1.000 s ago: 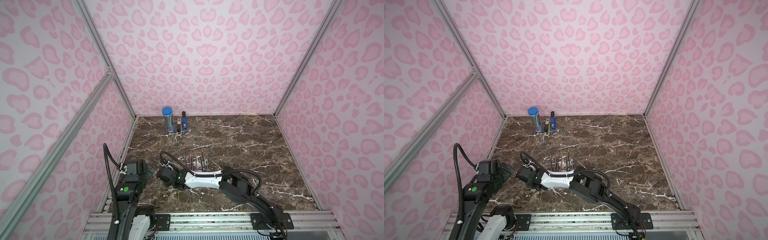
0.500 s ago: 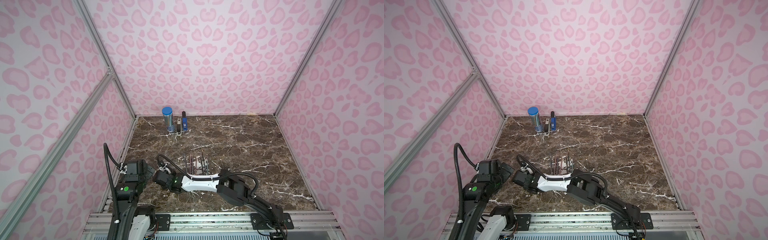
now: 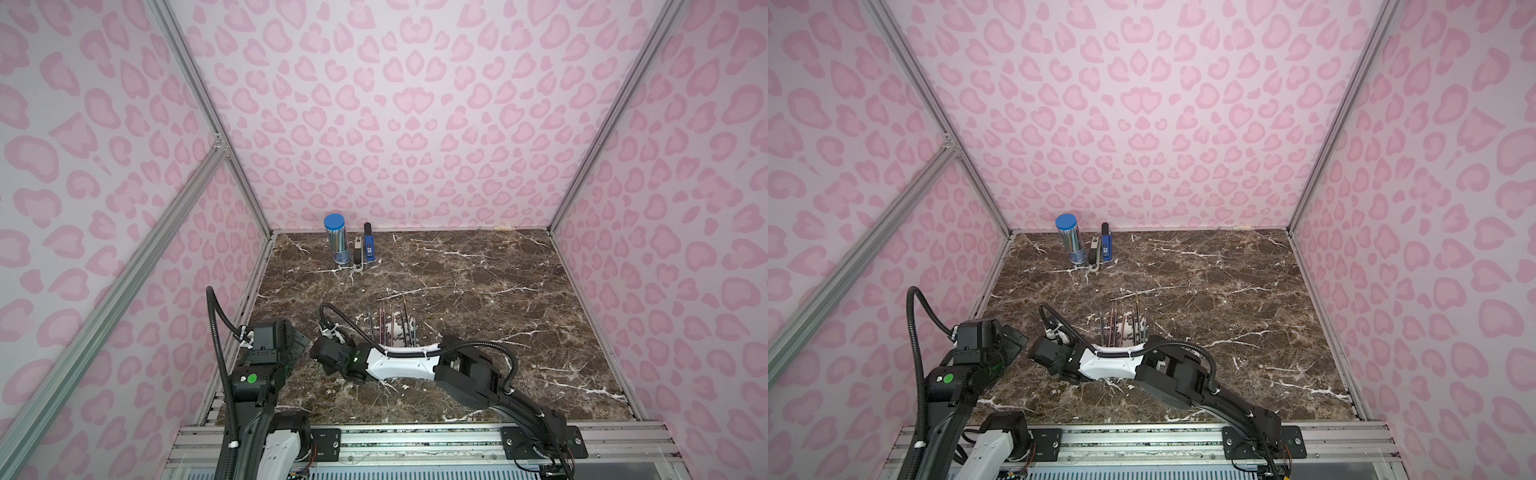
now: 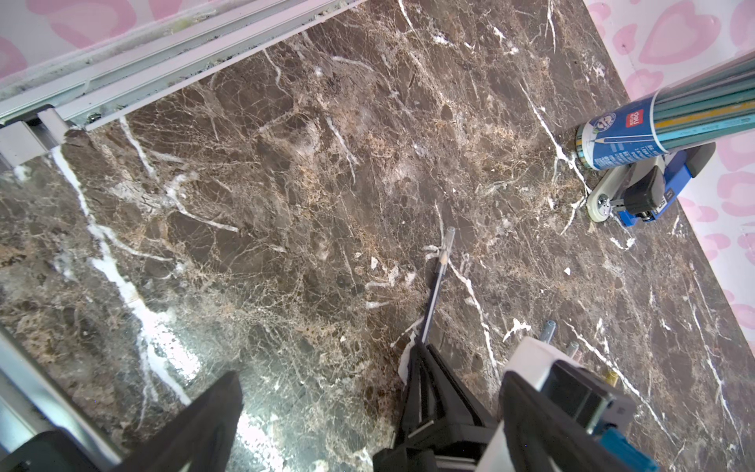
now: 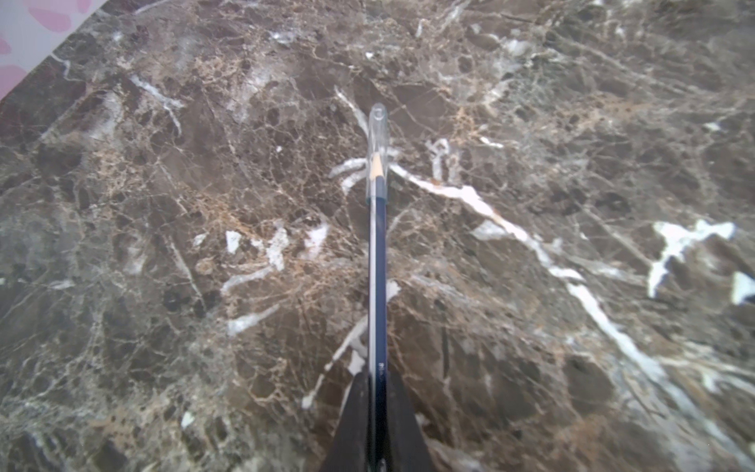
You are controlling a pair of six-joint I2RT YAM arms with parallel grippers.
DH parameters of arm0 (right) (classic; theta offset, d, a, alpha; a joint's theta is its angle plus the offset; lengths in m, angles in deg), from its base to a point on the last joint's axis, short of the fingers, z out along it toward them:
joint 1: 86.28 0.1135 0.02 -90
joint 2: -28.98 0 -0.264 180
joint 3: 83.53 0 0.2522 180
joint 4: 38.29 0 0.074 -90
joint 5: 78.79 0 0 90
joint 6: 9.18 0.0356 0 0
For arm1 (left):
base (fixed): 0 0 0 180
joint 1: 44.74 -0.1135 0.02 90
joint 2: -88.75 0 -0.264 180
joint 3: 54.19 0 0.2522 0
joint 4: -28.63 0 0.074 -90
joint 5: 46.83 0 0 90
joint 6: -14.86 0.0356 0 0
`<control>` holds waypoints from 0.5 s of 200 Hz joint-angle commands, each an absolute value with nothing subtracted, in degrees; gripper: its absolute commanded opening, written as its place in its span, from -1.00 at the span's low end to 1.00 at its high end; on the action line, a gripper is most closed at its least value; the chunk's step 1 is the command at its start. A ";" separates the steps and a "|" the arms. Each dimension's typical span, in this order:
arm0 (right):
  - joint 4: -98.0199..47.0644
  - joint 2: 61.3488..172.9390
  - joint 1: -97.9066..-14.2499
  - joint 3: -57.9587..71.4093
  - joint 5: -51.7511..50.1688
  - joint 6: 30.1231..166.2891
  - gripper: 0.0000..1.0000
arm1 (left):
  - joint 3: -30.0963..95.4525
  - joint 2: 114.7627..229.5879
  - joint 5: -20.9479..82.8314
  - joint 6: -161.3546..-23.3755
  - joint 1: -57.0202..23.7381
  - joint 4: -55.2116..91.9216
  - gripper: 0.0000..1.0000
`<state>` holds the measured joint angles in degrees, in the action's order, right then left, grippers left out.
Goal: Remove the protective cover of the pencils
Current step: Pick up the pencil from the center of the board.
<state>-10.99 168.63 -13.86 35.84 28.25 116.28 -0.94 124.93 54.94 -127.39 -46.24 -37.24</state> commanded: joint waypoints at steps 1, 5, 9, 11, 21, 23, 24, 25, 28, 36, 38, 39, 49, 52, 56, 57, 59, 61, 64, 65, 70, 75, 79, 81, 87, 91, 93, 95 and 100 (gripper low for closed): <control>-2.09 168.36 -14.13 33.62 25.33 116.51 -0.83 | -0.33 125.09 54.44 -127.09 -46.37 -36.19 0.99; -2.23 168.09 -14.21 33.60 25.50 116.40 -0.83 | -0.19 125.05 54.50 -127.05 -46.35 -36.19 1.00; -2.23 167.82 -14.14 33.63 25.61 116.35 -0.84 | -0.20 125.08 54.47 -127.00 -46.33 -36.19 0.99; -2.32 167.75 -14.13 33.67 25.64 116.33 -0.84 | -0.11 125.10 54.46 -127.00 -46.32 -36.19 1.00; -2.21 167.21 -14.15 34.07 25.88 116.20 -0.86 | -0.02 125.20 54.50 -126.92 -46.32 -36.28 0.99; -2.20 167.12 -14.20 34.15 25.93 116.16 -0.86 | 0.00 125.19 54.46 -126.91 -46.32 -36.28 0.99; -2.20 167.09 -14.16 34.14 25.95 116.16 -0.86 | 0.00 125.21 54.44 -126.91 -46.37 -36.28 0.99; -2.20 167.03 -14.14 34.17 25.96 116.16 -0.87 | 0.05 125.17 54.43 -126.91 -46.39 -36.28 0.99; -2.25 166.85 -14.16 34.34 26.05 116.09 -0.87 | 0.01 125.13 54.42 -126.91 -46.33 -36.28 0.99; -2.29 166.35 -14.12 34.42 26.35 115.94 -0.87 | 0.21 125.18 54.42 -126.91 -46.35 -36.26 1.00; -2.29 166.20 -14.12 34.50 26.40 115.90 -0.88 | 0.25 125.21 54.35 -126.93 -46.37 -36.27 0.99; -2.29 166.14 -14.12 34.53 26.45 115.90 -0.88 | 0.26 125.22 54.30 -126.97 -46.39 -36.28 0.99; -2.36 165.38 -14.23 34.55 26.95 115.74 -0.89 | 0.26 125.16 54.07 -126.87 -46.37 -36.06 0.99; -2.38 165.10 -14.21 34.55 27.06 115.67 -0.89 | 0.27 125.21 53.95 -126.80 -46.37 -36.09 0.99; -2.42 164.70 -14.28 34.45 27.31 115.56 -0.89 | 0.27 125.26 53.81 -126.75 -46.33 -35.81 0.99; -2.40 164.60 -14.29 34.42 27.39 115.55 -0.89 | 0.27 125.29 53.77 -126.74 -46.33 -35.78 0.99; -2.45 164.36 -14.30 34.33 27.54 115.48 -0.90 | 0.27 125.30 53.66 -126.74 -46.39 -35.63 0.99; -2.48 164.16 -14.30 34.30 27.66 115.46 -0.90 | 0.22 125.42 53.46 -126.67 -46.34 -35.59 0.99; -2.47 163.80 -14.30 34.23 27.83 115.41 -0.90 | 0.26 125.47 53.31 -126.67 -46.32 -35.46 0.99; -2.47 163.72 -14.30 34.13 27.91 115.38 -0.90 | 0.26 125.47 53.30 -126.57 -46.32 -35.38 0.99; -2.62 163.20 -14.30 33.92 28.24 115.34 -0.90 | 0.18 125.66 52.85 -126.54 -46.34 -35.17 1.00; -2.84 162.49 -14.33 33.52 28.49 115.24 -0.90 | 0.18 125.83 52.52 -126.39 -46.32 -34.91 0.99; -3.05 161.90 -14.30 33.10 28.65 115.19 -0.90 | 0.14 125.96 52.20 -126.31 -46.36 -34.73 0.99; -3.21 161.64 -14.30 32.90 28.73 115.19 -0.90 | 0.15 126.07 52.02 -126.26 -46.35 -34.59 0.98; -3.56 160.84 -14.35 32.27 28.92 115.18 -0.90 | 0.08 126.32 51.61 -126.25 -46.32 -34.31 0.98; -3.90 160.46 -14.32 31.80 29.04 115.15 -0.90 | 0.10 126.44 51.28 -126.15 -46.39 -34.18 0.98; -4.05 160.42 -14.33 31.52 29.09 115.18 -0.90 | 0.09 126.51 51.15 -126.17 -46.34 -34.13 0.98; -4.23 160.45 -14.31 31.23 29.13 115.18 -0.90 | 0.16 126.60 50.97 -126.09 -46.33 -33.98 0.98; -4.69 158.90 -14.32 30.62 29.18 115.16 -0.90 | 0.18 126.77 50.49 -125.97 -46.33 -33.70 0.98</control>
